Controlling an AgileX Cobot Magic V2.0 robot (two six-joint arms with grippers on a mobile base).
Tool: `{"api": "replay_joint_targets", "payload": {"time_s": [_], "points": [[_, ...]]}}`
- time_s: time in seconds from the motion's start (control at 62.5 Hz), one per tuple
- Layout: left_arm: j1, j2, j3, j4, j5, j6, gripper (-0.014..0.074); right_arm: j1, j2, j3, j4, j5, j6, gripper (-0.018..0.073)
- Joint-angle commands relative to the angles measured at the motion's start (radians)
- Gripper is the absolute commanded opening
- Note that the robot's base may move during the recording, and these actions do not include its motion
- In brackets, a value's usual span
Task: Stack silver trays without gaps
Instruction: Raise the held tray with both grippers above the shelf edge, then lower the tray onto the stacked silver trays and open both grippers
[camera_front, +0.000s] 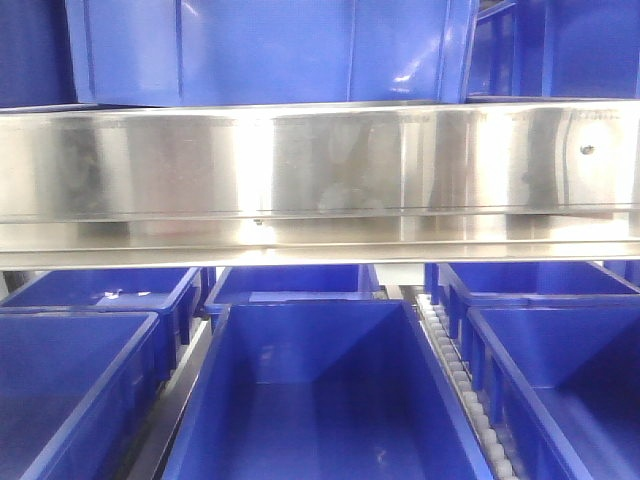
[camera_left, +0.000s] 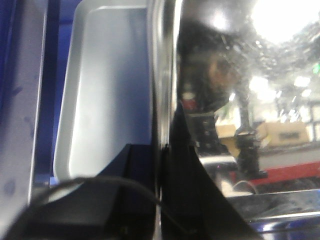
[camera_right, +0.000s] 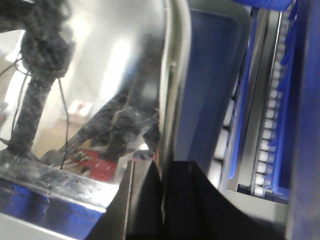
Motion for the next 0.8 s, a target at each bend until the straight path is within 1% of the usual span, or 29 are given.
{"api": "replay_joint_targets", "payload": {"time_s": [0.0,0.112,0.256,0.32,0.384,0.416,0.496,0.512,0.56,0.592,0.656,0.672,0.688,0.736,0.784], "points": [[0.023,0.003,-0.032,0.018,-0.064,0.014,-0.0048,-0.017,0.001,-0.045,0.017,-0.081,-0.012,0.0057],[0.042,0.046,-0.032,0.018,-0.076,0.014,-0.0048,-0.02,0.054,-0.045,0.016,-0.092,-0.012,0.0057],[0.049,0.086,-0.032,0.018,-0.092,0.014,-0.0046,-0.026,0.1,-0.045,0.016,-0.112,-0.012,0.0058],[0.049,0.099,-0.032,0.018,-0.094,0.027,-0.0032,-0.027,0.113,-0.045,0.016,-0.118,-0.012,0.0062],[0.049,0.108,-0.032,0.018,-0.094,0.05,-0.0004,-0.028,0.117,-0.045,0.013,-0.122,-0.012,0.0094],[0.049,0.111,-0.032,0.018,-0.094,0.057,0.0021,-0.028,0.117,-0.045,0.012,-0.125,-0.012,0.0134],[0.049,0.117,-0.032,0.018,-0.094,0.064,0.0102,-0.03,0.117,-0.045,0.004,-0.131,-0.012,0.0258],[0.049,0.117,-0.032,0.018,-0.094,0.065,0.0133,-0.03,0.117,-0.045,0.003,-0.133,-0.012,0.0303],[0.049,0.119,-0.032,0.019,-0.094,0.065,0.0204,-0.032,0.117,-0.045,0.001,-0.134,-0.012,0.04],[0.049,0.121,-0.032,0.019,-0.092,0.065,0.0288,-0.034,0.117,-0.045,-0.002,-0.134,-0.012,0.0493],[0.049,0.121,-0.032,0.019,-0.086,0.065,0.0404,-0.035,0.117,-0.045,-0.004,-0.133,-0.012,0.0598],[0.049,0.121,-0.032,0.019,-0.083,0.065,0.0444,-0.035,0.117,-0.045,-0.012,-0.133,-0.012,0.0629],[0.049,0.121,-0.032,0.019,-0.083,0.065,0.0469,-0.035,0.115,-0.045,-0.012,-0.133,-0.012,0.064],[0.049,0.121,-0.032,0.026,-0.075,0.065,0.0546,-0.035,0.113,-0.045,-0.012,-0.132,-0.012,0.0627],[0.049,0.121,-0.032,0.027,-0.067,0.066,0.0577,-0.035,0.105,-0.045,-0.012,-0.132,-0.012,0.0622]]}}
